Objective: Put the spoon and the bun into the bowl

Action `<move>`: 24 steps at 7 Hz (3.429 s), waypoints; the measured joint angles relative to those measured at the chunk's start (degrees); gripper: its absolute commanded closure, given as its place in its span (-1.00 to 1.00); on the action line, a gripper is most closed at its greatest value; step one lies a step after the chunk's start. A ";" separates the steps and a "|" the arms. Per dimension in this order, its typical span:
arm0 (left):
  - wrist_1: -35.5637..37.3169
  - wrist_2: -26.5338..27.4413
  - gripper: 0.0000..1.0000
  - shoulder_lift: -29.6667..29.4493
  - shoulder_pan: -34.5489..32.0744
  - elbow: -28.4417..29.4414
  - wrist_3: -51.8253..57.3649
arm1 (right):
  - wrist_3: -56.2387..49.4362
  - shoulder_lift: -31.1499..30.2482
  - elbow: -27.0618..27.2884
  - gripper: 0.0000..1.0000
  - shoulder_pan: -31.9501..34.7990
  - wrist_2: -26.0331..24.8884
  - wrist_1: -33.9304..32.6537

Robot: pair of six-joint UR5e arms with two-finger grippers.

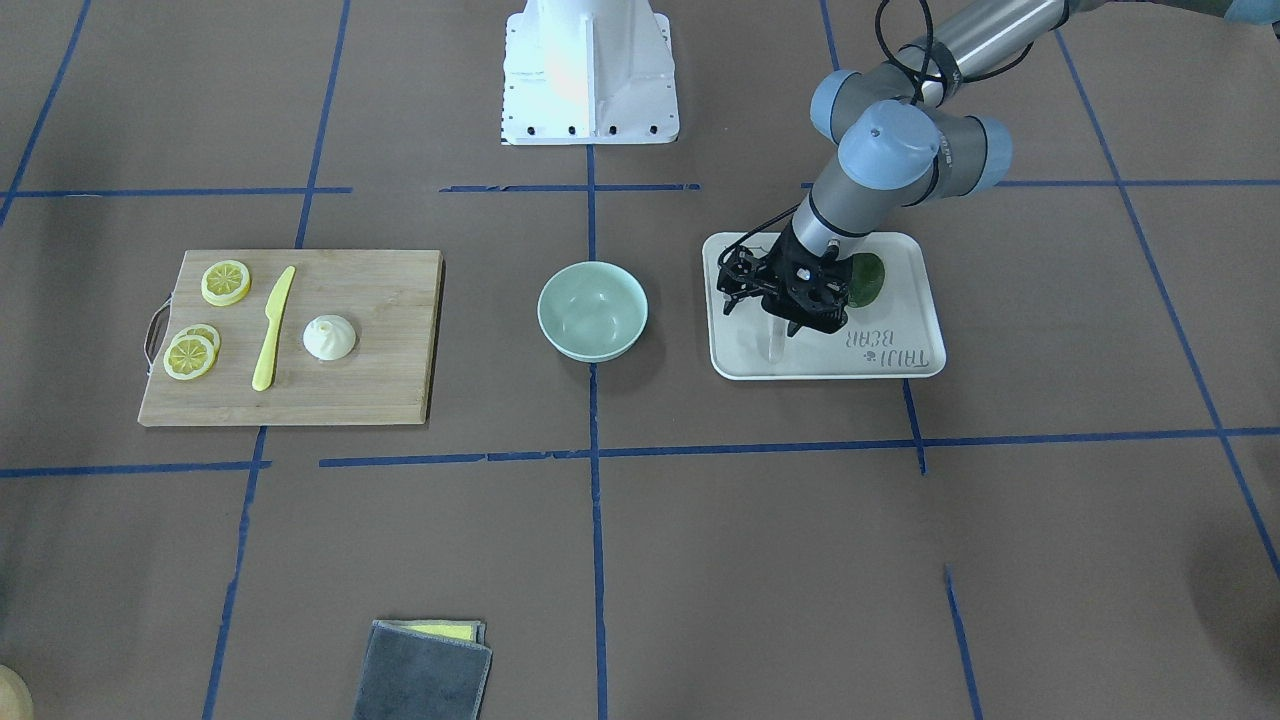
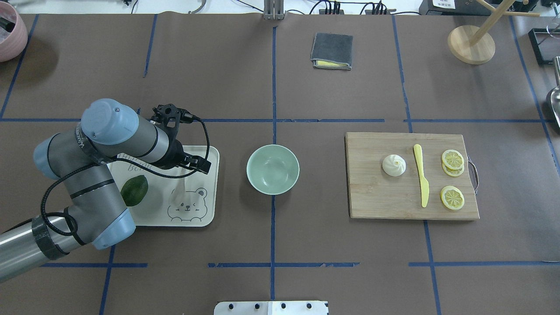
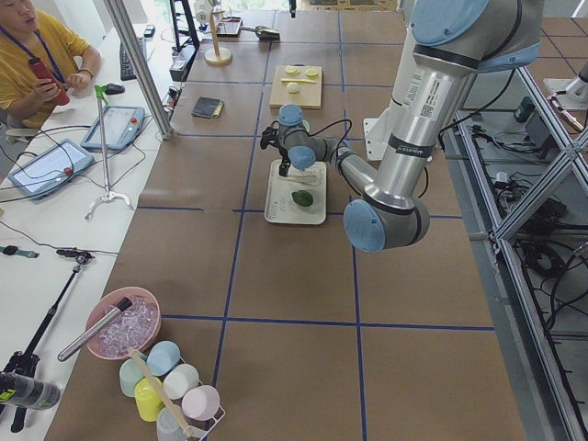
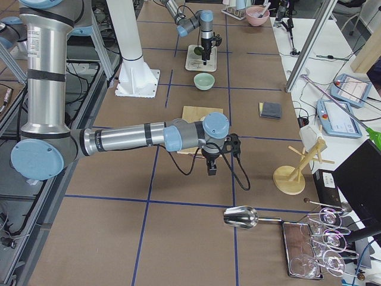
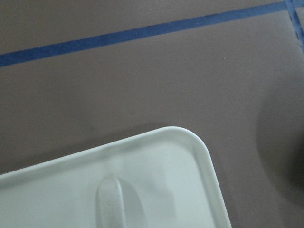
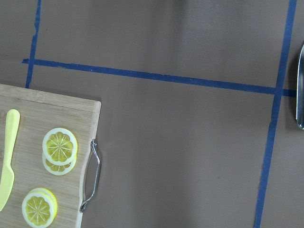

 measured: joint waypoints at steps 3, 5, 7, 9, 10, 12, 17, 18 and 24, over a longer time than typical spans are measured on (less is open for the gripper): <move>3.18 5.29 0.11 -0.70 0.81 0.83 0.23 | -0.03 -0.01 -0.41 -1.00 0.00 -0.03 -0.01; 3.42 5.69 0.69 -0.53 0.96 1.03 0.33 | 0.02 0.01 -0.61 -1.00 -0.06 0.02 -0.07; 4.02 5.80 1.00 -0.20 0.99 0.88 0.31 | 0.05 0.02 -0.95 -1.00 -0.09 0.05 -0.10; 7.49 5.88 1.00 -0.81 1.02 -0.26 0.10 | 0.05 0.08 -1.11 -1.00 -0.09 0.05 -0.10; 9.88 5.89 1.00 -1.80 0.91 -1.49 -0.18 | 0.05 0.18 -1.12 -1.00 -0.09 0.05 -0.08; 12.99 5.87 1.00 -6.33 0.50 -2.81 -2.10 | 0.07 0.40 -1.02 -1.00 -0.09 0.75 -0.02; 0.30 10.42 -0.25 -18.35 2.16 8.03 -22.55 | 9.20 0.61 -0.58 -1.00 -4.07 4.66 4.43; -0.65 12.26 -0.60 -18.82 3.13 8.94 -23.64 | 10.91 0.58 -0.61 -1.00 -4.69 4.67 5.61; 0.16 13.22 -0.61 -10.49 -1.65 -0.56 -15.88 | 39.21 14.42 1.72 -1.00 -21.24 -4.50 6.57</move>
